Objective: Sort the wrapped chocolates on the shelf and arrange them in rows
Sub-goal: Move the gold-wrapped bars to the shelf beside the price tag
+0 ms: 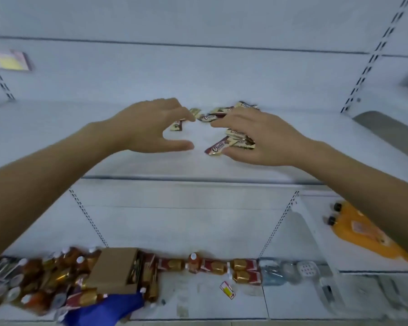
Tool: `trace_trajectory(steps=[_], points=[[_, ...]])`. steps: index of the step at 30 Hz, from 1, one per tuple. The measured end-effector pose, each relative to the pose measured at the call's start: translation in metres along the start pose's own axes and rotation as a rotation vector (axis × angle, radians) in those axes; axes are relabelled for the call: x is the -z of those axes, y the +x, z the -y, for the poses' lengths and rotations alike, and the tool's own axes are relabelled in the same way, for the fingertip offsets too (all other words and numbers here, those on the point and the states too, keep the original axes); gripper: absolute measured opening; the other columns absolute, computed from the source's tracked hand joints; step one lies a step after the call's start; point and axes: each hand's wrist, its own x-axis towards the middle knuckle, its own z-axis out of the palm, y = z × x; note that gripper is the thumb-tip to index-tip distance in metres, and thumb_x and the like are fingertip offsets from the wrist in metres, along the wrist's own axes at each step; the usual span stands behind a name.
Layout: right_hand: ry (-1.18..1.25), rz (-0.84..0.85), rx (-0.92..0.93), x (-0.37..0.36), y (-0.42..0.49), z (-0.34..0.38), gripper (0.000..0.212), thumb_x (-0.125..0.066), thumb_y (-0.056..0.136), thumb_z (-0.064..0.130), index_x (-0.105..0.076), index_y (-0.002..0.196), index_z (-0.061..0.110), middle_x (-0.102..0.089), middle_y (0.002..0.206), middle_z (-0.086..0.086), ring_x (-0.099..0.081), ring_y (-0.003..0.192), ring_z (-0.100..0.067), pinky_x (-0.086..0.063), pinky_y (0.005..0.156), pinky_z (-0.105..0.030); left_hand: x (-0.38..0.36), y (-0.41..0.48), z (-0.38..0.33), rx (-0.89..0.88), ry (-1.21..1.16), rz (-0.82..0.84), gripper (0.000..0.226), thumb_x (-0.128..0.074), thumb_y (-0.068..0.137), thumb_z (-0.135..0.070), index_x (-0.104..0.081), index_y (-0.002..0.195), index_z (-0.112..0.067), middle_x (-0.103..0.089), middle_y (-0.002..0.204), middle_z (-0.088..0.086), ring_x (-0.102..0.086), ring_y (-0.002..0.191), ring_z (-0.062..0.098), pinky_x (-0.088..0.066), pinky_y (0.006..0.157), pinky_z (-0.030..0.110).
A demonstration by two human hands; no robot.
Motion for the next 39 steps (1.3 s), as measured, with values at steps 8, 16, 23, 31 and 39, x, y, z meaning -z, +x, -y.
trace_trajectory(steps=[8,16,23,31,39], points=[[-0.034,0.363,-0.46,-0.011,-0.024,-0.071,0.1,-0.021,0.059,0.092,-0.011,0.144,0.04,-0.008,0.155,0.001,-0.009,0.141,-0.018,-0.008,0.113,-0.029,-0.057,0.08,0.023,0.201,-0.195,0.401,0.103,-0.01,0.058,-0.094,0.006,0.144,-0.041,0.005,0.156,-0.007,0.002,0.144,0.017,-0.005,0.115,0.052],[0.121,0.377,-0.577,-0.026,0.003,-0.106,0.092,-0.04,0.062,0.086,-0.028,0.14,0.039,-0.027,0.145,0.0,-0.021,0.135,-0.02,-0.018,0.111,-0.03,-0.075,0.132,0.0,0.188,-0.315,0.302,0.086,-0.022,0.079,-0.076,-0.004,0.147,-0.027,-0.014,0.154,0.002,-0.012,0.142,0.022,-0.008,0.114,0.047],[0.271,0.161,-0.467,-0.027,0.01,-0.105,0.061,-0.064,0.074,0.05,-0.048,0.127,0.026,-0.044,0.11,0.014,-0.04,0.102,-0.002,-0.03,0.083,-0.014,-0.079,0.126,0.005,0.115,-0.529,0.006,0.043,-0.06,0.084,-0.038,-0.05,0.122,-0.021,-0.047,0.113,0.0,-0.044,0.103,0.009,-0.032,0.085,0.016],[0.533,-0.079,-0.518,-0.019,0.004,-0.1,0.039,-0.066,0.083,0.021,-0.042,0.113,0.028,-0.055,0.096,0.023,-0.056,0.081,0.011,-0.041,0.068,-0.004,-0.072,0.122,-0.001,0.308,-0.452,0.028,0.053,-0.061,0.077,-0.053,-0.044,0.123,-0.031,-0.035,0.131,0.005,-0.041,0.122,0.021,-0.032,0.102,0.035],[0.623,-0.21,-0.583,-0.014,0.005,-0.107,0.038,-0.062,0.084,0.009,-0.037,0.108,0.026,-0.05,0.092,0.015,-0.053,0.074,0.009,-0.046,0.066,-0.01,-0.074,0.124,0.0,0.478,-0.443,0.144,0.082,-0.028,0.054,-0.094,-0.052,0.113,-0.043,-0.053,0.125,0.002,-0.043,0.121,0.024,-0.033,0.102,0.049]])
